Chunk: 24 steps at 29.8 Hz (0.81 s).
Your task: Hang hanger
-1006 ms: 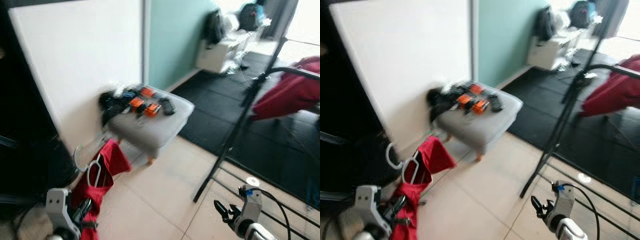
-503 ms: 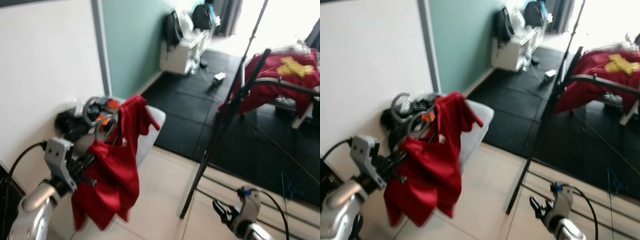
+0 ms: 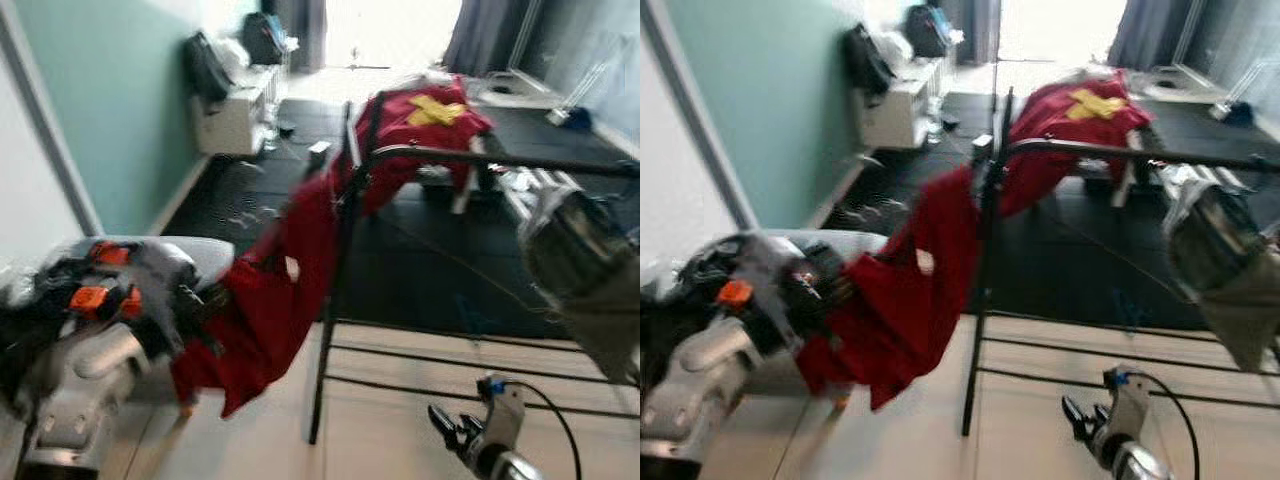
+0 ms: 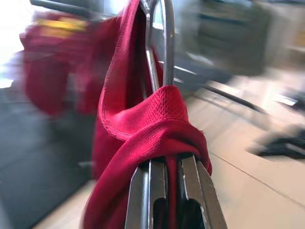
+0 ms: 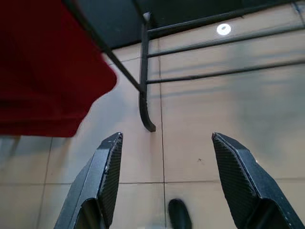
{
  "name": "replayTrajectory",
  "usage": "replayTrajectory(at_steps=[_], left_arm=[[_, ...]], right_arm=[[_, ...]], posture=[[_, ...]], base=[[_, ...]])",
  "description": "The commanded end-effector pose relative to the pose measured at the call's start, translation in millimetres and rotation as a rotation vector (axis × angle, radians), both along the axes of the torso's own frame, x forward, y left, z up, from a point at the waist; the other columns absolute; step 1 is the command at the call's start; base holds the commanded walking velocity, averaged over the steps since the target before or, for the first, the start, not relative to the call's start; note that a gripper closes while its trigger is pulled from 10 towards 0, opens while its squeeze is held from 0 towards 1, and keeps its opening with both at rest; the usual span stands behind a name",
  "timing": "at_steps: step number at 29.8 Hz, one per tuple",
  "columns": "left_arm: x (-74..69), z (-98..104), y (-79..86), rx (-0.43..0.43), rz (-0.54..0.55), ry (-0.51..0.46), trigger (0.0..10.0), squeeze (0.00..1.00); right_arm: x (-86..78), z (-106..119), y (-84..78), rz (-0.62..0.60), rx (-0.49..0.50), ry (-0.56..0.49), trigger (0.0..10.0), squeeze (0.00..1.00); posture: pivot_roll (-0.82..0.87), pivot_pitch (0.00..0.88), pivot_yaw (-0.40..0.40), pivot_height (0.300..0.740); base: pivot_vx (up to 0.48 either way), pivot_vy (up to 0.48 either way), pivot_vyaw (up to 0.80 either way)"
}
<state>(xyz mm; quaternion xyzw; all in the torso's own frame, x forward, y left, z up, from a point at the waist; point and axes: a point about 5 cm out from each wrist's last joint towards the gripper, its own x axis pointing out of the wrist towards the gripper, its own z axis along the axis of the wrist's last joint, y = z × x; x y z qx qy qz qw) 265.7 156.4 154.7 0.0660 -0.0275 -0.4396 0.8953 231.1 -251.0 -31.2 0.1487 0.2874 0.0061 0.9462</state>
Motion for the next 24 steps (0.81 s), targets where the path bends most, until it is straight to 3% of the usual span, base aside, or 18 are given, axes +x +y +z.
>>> replayTrajectory(at_steps=[1,6,7,11,15,18,20,21,22,24], left_arm=[[-9.9,6,-11.2,0.064,-0.121,-0.010,10.0,0.00],[-2.0,2,8.1,0.146,-0.026,-0.004,10.0,0.00],[-2.8,-1,19.9,0.192,-0.005,0.016,10.0,0.00],[-3.9,2,18.2,0.177,-0.002,0.017,10.0,0.00],[-2.4,3,0.8,0.125,-0.009,0.019,10.0,0.00],[11.9,-5,-21.2,0.121,0.085,0.035,10.0,0.00],[11.9,-5,-21.2,0.121,0.085,0.035,10.0,0.00],[15.9,-7,-34.5,0.115,0.106,0.040,10.0,0.00],[15.9,-7,-34.5,0.115,0.106,0.040,10.0,0.00],[18.5,-1,-54.3,0.046,0.112,0.061,10.0,0.00]], right_arm=[[-1.2,-1,-0.8,-0.002,-0.001,0.005,10.0,0.00],[-1.1,-1,-0.8,-0.001,0.001,0.005,10.0,0.00],[-0.9,-1,-0.8,0.000,0.003,0.006,10.0,0.00],[-0.7,-1,-1.0,-0.001,0.005,0.006,10.0,0.00],[0.1,0,-1.1,-0.014,0.010,0.000,10.0,0.00],[1.5,1,-1.0,-0.027,0.011,-0.011,10.0,0.00],[1.5,1,-1.0,-0.027,0.011,-0.011,10.0,0.00],[2.0,1,-0.9,-0.029,0.012,-0.013,10.0,0.00],[2.0,1,-0.9,-0.029,0.012,-0.013,10.0,0.00],[2.9,2,-0.8,-0.031,0.011,-0.016,10.0,0.00]], posture=[[-0.08,0.000,0.009,0.740],[-0.08,0.000,0.007,0.740],[-0.07,0.000,0.006,0.740],[-0.07,0.000,0.003,0.740],[-0.07,0.000,0.003,0.740],[-0.08,0.000,0.006,0.740],[-0.08,0.000,0.006,0.740],[-0.08,0.000,0.011,0.740],[-0.08,0.000,0.011,0.740],[-0.08,0.000,0.013,0.740]], base=[[0.000,0.000,-0.80],[0.000,0.000,-0.79],[0.000,0.000,-0.80],[0.000,0.000,-0.80],[0.000,0.000,-0.40],[0.124,0.000,0.00],[0.371,0.000,0.00],[0.480,0.000,0.00],[0.480,0.000,0.00],[0.480,0.000,0.00]])
